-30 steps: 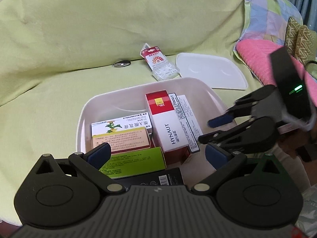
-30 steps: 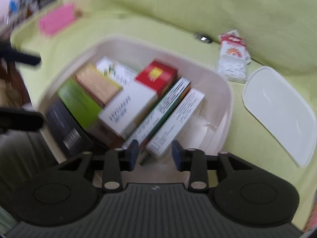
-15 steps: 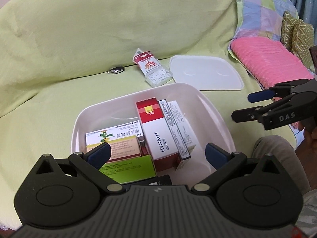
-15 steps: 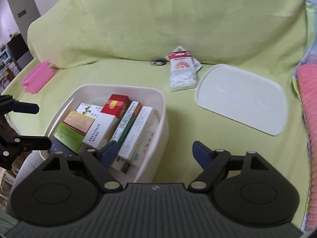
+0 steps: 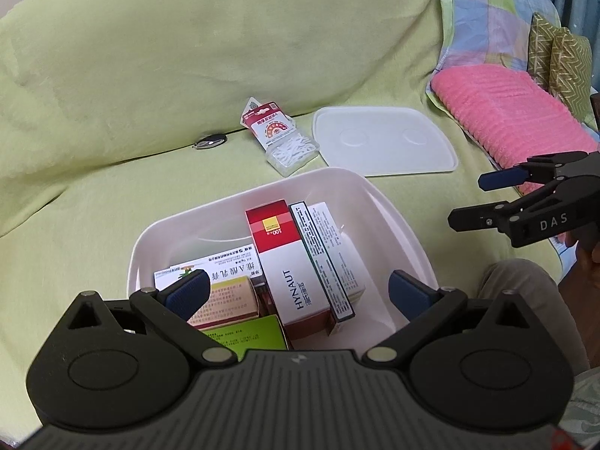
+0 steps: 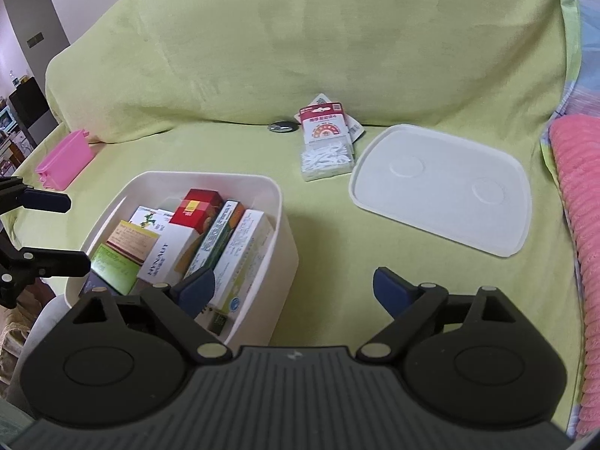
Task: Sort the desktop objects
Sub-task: 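Move the right gripper toward the clear box of white floss picks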
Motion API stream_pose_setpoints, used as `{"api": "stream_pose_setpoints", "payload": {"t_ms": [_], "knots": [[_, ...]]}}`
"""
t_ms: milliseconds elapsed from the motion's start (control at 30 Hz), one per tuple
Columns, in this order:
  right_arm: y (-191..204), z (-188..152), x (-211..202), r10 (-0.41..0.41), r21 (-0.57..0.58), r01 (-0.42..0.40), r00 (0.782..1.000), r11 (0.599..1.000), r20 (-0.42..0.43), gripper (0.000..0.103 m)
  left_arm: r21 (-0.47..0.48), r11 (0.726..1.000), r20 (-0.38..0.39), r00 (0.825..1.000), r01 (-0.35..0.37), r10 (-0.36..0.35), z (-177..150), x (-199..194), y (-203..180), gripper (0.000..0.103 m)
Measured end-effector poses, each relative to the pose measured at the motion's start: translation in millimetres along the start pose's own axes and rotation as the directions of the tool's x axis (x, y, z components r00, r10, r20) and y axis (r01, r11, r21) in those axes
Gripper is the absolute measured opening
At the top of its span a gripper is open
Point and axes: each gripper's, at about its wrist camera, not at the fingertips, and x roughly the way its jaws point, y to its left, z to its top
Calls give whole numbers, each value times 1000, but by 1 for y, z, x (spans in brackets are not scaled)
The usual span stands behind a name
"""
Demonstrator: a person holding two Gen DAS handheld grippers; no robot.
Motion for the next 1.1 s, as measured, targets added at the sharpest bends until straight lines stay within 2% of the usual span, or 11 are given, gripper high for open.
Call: {"api": "stream_pose_setpoints", "payload": {"t_ms": [633, 1100], "knots": [[-13, 17, 25, -16, -28, 15, 999, 999, -42, 92, -11, 1000, -28, 999, 19, -19, 15, 27, 7, 102], [-37, 45, 67, -51, -33, 49, 997, 998, -56, 93, -42, 999, -41, 999, 10, -12, 27, 52, 24, 102]]}}
